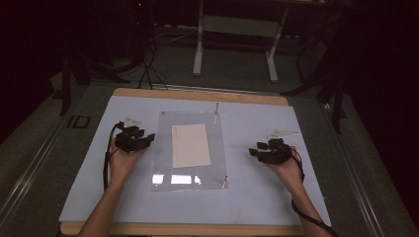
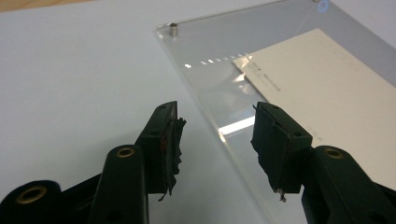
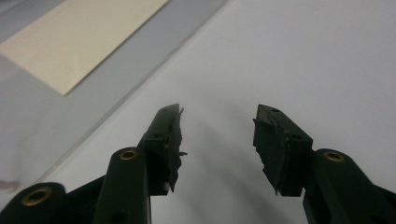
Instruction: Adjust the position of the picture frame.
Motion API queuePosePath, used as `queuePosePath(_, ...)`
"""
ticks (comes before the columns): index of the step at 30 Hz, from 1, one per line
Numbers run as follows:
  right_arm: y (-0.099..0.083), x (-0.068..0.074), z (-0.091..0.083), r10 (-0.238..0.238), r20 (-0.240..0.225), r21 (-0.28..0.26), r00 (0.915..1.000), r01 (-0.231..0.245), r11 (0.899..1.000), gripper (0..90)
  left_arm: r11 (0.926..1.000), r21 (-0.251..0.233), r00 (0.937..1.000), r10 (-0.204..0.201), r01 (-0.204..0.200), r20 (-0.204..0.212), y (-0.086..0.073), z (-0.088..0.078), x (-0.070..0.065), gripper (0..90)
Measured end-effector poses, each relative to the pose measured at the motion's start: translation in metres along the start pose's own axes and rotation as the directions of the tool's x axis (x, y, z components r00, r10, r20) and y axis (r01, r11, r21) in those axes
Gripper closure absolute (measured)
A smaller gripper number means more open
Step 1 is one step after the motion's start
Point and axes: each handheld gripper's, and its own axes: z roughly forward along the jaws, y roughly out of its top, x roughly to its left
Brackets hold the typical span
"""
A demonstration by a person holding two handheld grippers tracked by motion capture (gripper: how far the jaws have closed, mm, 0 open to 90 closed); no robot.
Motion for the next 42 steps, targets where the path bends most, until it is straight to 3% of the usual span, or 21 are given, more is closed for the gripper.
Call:
queuePosePath(12, 0.001, 0.03, -0.002, -0.081, -0.099, 0.013, 0.9918, 0.083, 0.996, 53.1, 0.9997, -0.002, 0.9993, 0.026, -0.026, 0.026, 0.011, 0.008, -0.01, 50.7)
queuePosePath(22, -0.007, 0.043, 0.006, -0.127, -0.16, 0.025, 0.9789, 0.133, 0.991, 57.7, 0.9995, -0.006, 0.9988, 0.033, -0.032, 0.037, 0.015, 0.013, -0.015, 50.5)
queuePosePath(26, -0.013, 0.052, 0.008, -0.161, -0.183, 0.027, 0.9698, 0.169, 0.985, 59.2, 0.9994, 0.002, 0.9987, 0.034, -0.034, 0.038, 0.015, 0.015, -0.016, 50.4)
queuePosePath(36, -0.02, 0.069, 0.005, -0.2, -0.236, 0.014, 0.9511, 0.209, 0.978, 59.7, 0.9993, 0.003, 0.9986, 0.036, -0.036, 0.039, 0.015, 0.018, -0.019, 49.8)
queuePosePath(42, -0.024, 0.082, 0.001, -0.245, -0.293, 0.003, 0.9242, 0.257, 0.966, 64.1, 0.9993, 0.005, 0.9985, 0.037, -0.038, 0.04, 0.015, 0.021, -0.02, 49.6)
